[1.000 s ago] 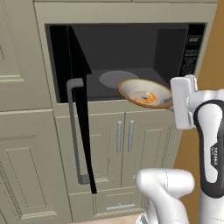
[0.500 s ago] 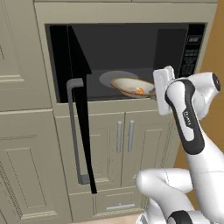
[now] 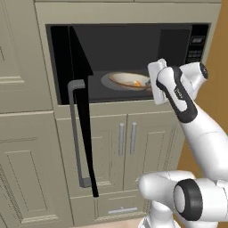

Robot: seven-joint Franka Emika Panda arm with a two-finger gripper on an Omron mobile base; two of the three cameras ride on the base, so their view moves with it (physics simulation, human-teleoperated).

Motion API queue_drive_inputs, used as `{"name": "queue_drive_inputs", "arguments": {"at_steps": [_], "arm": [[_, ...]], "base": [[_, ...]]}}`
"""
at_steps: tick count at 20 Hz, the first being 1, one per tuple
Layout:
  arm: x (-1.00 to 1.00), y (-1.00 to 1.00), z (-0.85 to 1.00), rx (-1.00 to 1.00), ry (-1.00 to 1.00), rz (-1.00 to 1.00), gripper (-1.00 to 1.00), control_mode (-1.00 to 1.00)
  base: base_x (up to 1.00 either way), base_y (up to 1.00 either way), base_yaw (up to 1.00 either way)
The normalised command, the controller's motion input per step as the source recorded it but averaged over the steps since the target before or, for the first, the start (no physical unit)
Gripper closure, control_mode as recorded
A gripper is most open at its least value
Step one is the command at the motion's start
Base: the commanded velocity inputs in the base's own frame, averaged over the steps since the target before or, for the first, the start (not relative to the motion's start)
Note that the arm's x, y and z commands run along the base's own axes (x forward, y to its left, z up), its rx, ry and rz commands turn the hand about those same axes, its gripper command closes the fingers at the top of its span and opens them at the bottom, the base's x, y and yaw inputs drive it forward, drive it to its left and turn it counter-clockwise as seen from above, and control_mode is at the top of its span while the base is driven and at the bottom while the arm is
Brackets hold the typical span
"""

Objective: Remove the apple from the bowl and place it on the small plate. Then place the bowl with only the shrimp in the microwave, close the door, and press the start button to microwave the shrimp.

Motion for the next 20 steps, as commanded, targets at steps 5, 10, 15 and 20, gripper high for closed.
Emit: {"name": "queue_drive_inputs", "arguments": {"at_steps": [5,10,15,20], "arm": [[0.74,0.0,-0.4,-0.03,0.0,0.0,1.0,-1.0],[0.41,0.0,-0.11,-0.01,0.0,-0.01,1.0,-1.0],[0.47,0.06,-0.03,0.0,0.0,0.0,1.0,-1.0],[0.41,0.23,0.0,-0.01,0.0,0.0,-1.0,-1.0]], "base": [[0.0,0.0,0.0],[0.0,0.0,0.0],[0.0,0.0,0.0],[0.0,0.0,0.0]]}}
